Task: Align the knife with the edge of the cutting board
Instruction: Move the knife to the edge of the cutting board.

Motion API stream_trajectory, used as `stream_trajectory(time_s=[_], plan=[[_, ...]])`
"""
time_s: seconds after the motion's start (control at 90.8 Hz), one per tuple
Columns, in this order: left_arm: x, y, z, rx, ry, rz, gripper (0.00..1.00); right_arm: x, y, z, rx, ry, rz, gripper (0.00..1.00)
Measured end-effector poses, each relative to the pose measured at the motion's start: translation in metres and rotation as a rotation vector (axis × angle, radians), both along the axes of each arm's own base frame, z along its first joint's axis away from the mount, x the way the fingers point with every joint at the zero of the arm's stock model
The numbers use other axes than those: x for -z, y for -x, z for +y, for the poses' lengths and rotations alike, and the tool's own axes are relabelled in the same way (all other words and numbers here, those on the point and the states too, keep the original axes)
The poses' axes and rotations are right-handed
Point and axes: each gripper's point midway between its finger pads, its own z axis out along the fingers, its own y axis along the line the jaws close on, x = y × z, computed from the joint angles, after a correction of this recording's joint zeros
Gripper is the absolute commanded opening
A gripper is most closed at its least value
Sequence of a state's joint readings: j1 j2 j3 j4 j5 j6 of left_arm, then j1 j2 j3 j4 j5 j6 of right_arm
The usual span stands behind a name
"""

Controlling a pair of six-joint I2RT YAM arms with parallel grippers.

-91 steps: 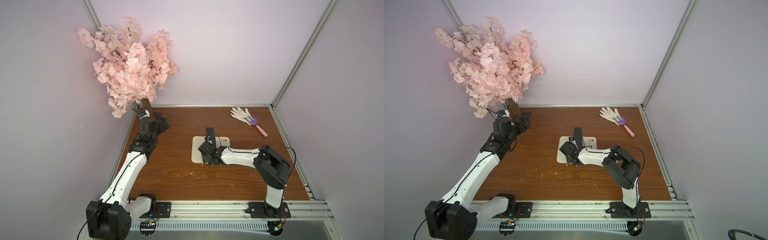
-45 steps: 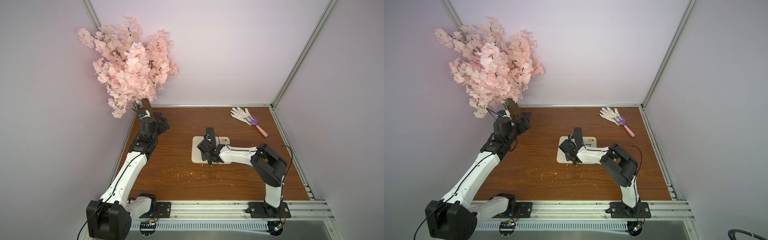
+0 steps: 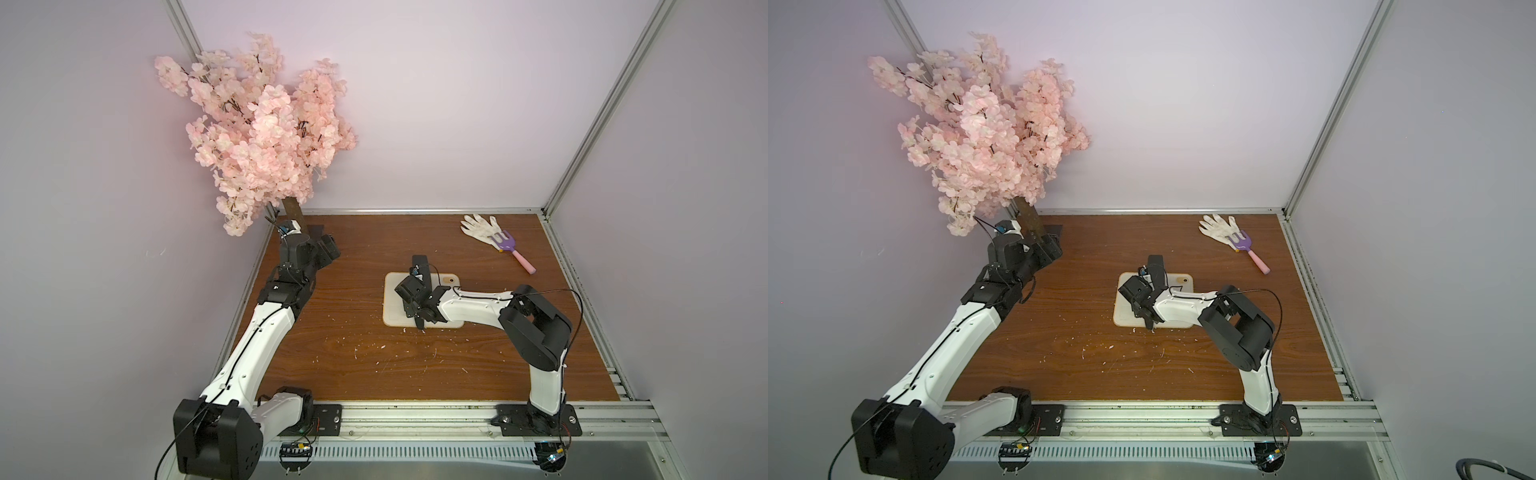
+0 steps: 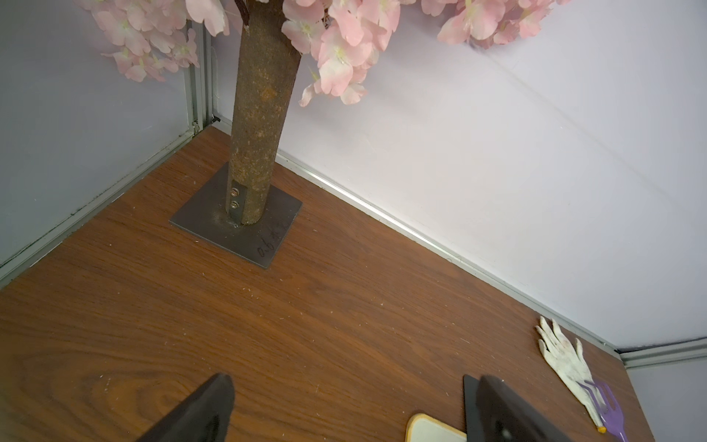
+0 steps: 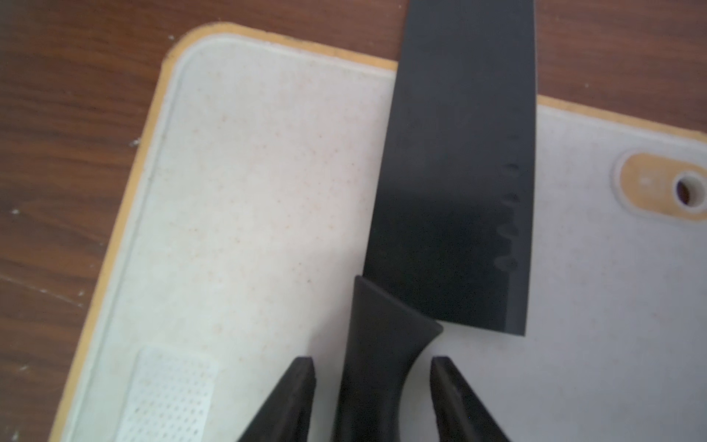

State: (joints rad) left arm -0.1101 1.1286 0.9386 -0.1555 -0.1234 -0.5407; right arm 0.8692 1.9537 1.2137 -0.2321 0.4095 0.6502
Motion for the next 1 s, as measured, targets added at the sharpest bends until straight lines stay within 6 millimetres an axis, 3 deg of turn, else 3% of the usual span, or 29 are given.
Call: stream_trajectory(time_s=[0.484,0.848,1.002], plan=[[0.0002,0.0000,0.0001,-0.001,0.000,0.001,1.00,0.0005,-0.0090,0.0063,0.041,-0.020,-0.016,0.45],[0.0002,0.0001,0.0014,-0.007,-0.006,0.001,1.00,0.0000,-0.0088,0.0021,0.070,-0.011,-0.020,0.58],[0.0000,0.0002,0.0025,-0.011,-0.008,0.000,1.00,0.0000,-0.0057,0.0019,0.079,-0.006,-0.011,0.58]])
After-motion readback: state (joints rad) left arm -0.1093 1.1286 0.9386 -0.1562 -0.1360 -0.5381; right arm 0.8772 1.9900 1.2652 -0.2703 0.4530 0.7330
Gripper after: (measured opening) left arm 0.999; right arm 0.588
